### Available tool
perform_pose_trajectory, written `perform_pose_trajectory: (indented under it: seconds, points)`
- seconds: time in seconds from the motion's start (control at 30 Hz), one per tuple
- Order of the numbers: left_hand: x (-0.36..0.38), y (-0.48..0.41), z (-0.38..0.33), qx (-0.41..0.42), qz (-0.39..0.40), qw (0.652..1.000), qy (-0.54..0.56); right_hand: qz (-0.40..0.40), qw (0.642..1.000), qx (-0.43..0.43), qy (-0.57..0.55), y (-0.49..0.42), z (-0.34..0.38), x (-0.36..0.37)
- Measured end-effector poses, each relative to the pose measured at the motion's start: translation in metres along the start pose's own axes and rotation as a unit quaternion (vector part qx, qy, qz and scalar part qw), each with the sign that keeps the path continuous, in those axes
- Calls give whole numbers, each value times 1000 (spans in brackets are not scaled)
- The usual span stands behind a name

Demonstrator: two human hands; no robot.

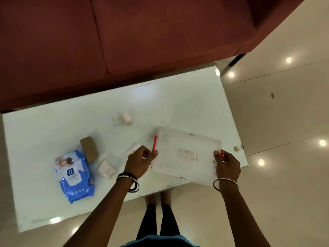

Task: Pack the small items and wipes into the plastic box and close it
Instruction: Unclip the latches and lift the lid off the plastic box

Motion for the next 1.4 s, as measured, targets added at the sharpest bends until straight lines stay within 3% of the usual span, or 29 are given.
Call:
perform_pose_trajectory:
  seconds: [0.43, 0.83, 1.0, 1.1, 1.17, 1.23, 1.3, 1.4]
  points:
    - [-6, 17, 94, -20, -65, 998, -18, 78, 992, -84, 48, 23, -6, 64]
    - [-13, -7, 99, 8, -145, 989, 20, 74, 987, -140, 29, 4, 19, 96]
    - [-19, -11, 90, 48, -230, 972, -34, 87, 983, -163, 7, 0, 23, 110]
    - [-16, -11, 84, 59, -245, 966, -62, 41, 982, -183, 32, 8, 23, 105]
    - [-16, -14, 84, 59, -250, 964, -71, -36, 960, -256, 107, 22, 30, 101]
    - [-19, -16, 84, 65, -264, 960, -67, -73, 916, -355, 171, 51, 41, 110]
    - [-23, -17, 83, 74, -277, 957, -40, -17, 886, -422, 189, 82, 44, 133]
    - [-27, -21, 83, 74, -285, 955, 22, 109, 855, -443, 247, 114, 32, 174]
Point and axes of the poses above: each hand's wrist, its own y-axis away from the middle knuckle, its own x-axis out of the palm, z = x × y, the point moved 6 cm from there along -y, towards the middle knuckle
